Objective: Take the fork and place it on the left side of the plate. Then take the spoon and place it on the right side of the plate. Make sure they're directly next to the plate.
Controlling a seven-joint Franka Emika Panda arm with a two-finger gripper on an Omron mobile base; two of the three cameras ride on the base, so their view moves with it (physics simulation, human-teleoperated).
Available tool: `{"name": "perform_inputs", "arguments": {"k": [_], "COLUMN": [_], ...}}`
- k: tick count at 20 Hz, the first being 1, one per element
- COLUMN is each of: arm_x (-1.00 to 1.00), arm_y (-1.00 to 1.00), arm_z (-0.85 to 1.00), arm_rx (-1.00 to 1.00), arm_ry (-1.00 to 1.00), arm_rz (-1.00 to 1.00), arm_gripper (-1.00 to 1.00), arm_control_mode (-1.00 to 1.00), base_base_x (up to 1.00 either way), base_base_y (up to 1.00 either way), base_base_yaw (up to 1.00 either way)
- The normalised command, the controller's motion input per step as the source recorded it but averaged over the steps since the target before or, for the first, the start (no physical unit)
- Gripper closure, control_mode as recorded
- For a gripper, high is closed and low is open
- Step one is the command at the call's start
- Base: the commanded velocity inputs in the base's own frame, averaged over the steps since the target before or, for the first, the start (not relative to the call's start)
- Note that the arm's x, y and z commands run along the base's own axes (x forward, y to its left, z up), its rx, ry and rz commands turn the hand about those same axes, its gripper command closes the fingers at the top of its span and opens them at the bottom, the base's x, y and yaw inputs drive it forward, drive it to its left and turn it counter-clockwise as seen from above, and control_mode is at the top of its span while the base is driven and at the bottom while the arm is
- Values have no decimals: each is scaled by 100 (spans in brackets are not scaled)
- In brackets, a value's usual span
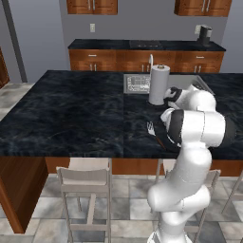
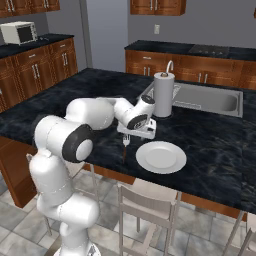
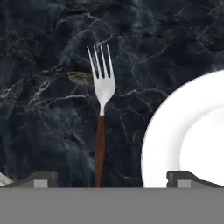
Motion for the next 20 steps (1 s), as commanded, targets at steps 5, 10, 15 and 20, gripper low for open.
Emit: {"name": "perform_inputs", "arguments": {"k": [5,10,15,20], "arm_x": [-100,-100,-100,-100], "arm_y": [9,69,94,92], "arm_z": [73,66,49,52], "arm_rx": [-1,-14,-22,-21], "arm_ry": [-24,-19,-11,-2], "arm_rz": [4,10,4,4], "arm_gripper": [-100,-100,-100,-100], "arm_control_mode": [-100,-100,-100,-100], "base_base_x": [0,0,0,0], "base_base_y": [0,0,0,0], "base_base_yaw": [0,0,0,0]}}
